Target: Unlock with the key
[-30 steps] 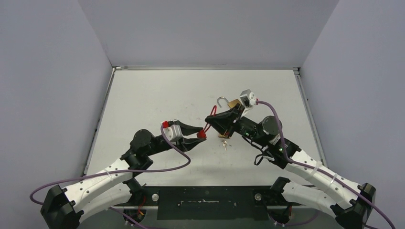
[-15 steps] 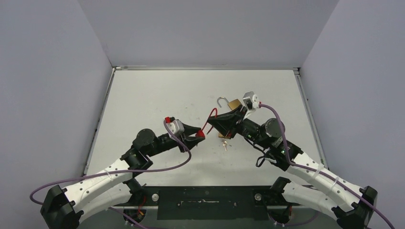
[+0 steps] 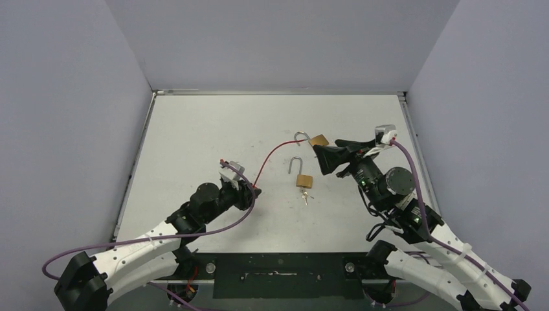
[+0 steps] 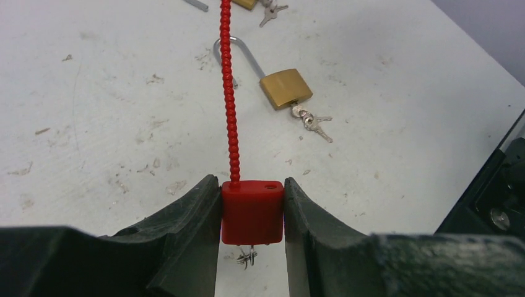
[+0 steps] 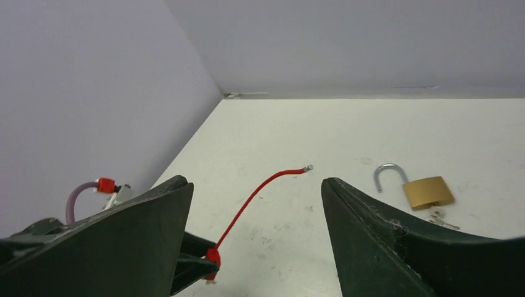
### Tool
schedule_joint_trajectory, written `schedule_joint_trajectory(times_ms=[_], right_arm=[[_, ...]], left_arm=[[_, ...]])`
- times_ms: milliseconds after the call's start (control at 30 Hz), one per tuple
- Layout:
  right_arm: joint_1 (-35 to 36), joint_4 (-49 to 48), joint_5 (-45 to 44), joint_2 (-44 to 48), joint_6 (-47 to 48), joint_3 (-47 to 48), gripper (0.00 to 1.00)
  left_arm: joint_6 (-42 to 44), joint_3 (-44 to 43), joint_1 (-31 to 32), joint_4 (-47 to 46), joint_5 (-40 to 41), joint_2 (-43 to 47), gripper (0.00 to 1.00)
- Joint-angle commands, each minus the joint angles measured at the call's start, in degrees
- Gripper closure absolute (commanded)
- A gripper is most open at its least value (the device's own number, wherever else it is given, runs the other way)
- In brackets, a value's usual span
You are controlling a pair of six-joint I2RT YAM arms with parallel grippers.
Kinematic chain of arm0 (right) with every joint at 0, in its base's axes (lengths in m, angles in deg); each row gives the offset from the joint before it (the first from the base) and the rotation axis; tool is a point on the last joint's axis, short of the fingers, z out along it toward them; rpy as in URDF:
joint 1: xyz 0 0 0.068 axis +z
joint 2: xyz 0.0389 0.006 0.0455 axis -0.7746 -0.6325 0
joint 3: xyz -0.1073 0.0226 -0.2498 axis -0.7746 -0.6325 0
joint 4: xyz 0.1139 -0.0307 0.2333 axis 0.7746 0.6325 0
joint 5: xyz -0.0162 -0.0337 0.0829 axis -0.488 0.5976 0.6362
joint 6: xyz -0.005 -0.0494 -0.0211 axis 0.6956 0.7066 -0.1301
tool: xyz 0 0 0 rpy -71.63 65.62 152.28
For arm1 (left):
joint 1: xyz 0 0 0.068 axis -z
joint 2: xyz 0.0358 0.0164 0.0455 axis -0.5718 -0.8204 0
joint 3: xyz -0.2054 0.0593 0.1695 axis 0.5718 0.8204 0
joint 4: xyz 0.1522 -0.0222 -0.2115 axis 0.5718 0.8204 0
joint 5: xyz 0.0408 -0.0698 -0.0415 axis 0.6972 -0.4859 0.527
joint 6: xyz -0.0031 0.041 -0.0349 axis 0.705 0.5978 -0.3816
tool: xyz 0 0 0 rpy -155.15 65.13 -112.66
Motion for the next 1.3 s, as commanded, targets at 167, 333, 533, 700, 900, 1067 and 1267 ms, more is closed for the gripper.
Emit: schedule_joint_trajectory(times_ms=[167,333,533,700,900,1067,1267], right_arm=[[-0.4,-0.3,-19.6,7.0,-1.1,-5.5,0.19],[-0.4,1.1,-18.8,5.3,-4.0,-6.3,0.19],[-0.4,1.7,-16.7,2.4,-5.9,-6.5,0.19],[-0.4,1.7,-15.6,0.6,-6.8,-6.6,0.19],[-0.7,2.5,-14.8,-0.4,-8.5,-7.1,0.19],[-0.7,3.2,-14.1,-1.9,-9.6,-7.0,0.19],[-0.9,5.3,-14.0,-4.0,-10.7,-5.4,0.19]], left_arm=[[-7.2,-0.6,-0.4,3.8,9.5,3.0,1.00],[-13.4,-2.4,-0.5,6.3,17.8,-0.3,1.00],[-15.2,-10.3,-1.5,8.5,16.7,-13.5,1.00],[-18.7,-16.2,-4.7,9.4,14.7,-25.3,1.00],[-18.4,-21.7,-6.3,7.9,11.5,-34.8,1.00],[-18.8,-26.3,-6.5,9.8,11.2,-41.4,0.93],[-19.8,-28.5,-6.5,10.3,12.4,-44.9,0.71]])
